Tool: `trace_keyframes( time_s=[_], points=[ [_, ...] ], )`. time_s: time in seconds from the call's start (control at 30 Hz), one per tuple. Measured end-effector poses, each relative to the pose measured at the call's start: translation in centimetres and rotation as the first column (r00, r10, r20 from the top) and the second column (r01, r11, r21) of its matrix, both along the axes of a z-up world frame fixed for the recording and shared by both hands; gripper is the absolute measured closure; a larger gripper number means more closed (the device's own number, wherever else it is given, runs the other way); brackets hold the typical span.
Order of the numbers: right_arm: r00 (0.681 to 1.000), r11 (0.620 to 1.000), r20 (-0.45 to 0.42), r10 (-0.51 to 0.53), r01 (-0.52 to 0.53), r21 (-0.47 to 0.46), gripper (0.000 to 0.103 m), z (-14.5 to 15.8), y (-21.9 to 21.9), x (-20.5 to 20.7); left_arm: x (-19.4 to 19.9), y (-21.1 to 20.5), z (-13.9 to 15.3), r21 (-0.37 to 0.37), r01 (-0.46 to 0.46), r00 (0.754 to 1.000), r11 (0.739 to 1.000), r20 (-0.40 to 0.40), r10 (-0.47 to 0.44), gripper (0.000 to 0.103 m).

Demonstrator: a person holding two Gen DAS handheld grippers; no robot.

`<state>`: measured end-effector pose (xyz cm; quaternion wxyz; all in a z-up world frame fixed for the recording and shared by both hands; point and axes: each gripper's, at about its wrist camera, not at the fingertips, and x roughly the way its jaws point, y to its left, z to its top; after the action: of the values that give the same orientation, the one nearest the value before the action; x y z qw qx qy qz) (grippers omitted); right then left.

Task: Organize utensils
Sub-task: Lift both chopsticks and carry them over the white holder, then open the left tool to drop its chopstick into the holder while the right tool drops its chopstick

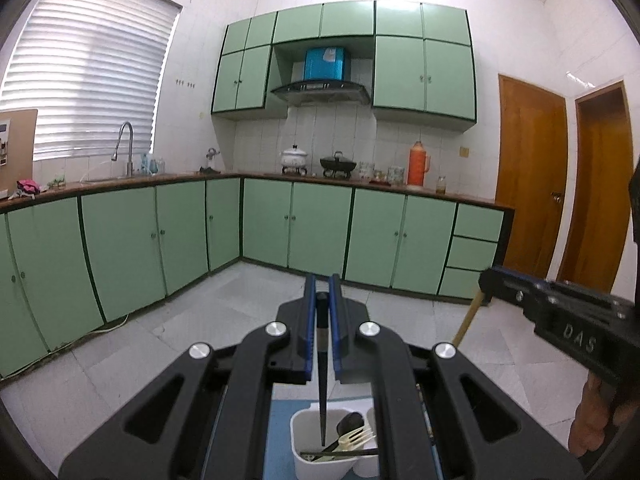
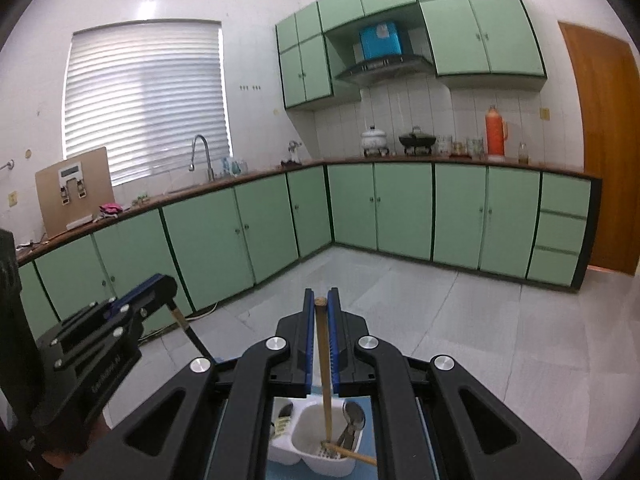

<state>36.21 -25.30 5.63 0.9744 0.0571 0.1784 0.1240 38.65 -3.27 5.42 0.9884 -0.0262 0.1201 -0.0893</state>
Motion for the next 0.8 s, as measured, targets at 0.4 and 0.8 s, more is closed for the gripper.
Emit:
trace_keyframes(
  time_s=[0.4, 0.8],
  points=[
    [0.995, 0.999, -0.093, -0.032, 0.033, 0.007, 0.097, -5.3, -0.6, 0.5, 2.1, 1.5, -4.3, 0.011, -0.031, 0.994, 0.999, -0.103, 0.032, 0.097],
    [0.993, 0.997, -0.092, -0.073, 0.075, 0.025, 0.077, -5.4, -2.3, -0.5, 1.1, 3.0, -5.4, -0.011, -0.046, 0.991, 0.999, -0.126, 0.044, 0.072]
  ],
)
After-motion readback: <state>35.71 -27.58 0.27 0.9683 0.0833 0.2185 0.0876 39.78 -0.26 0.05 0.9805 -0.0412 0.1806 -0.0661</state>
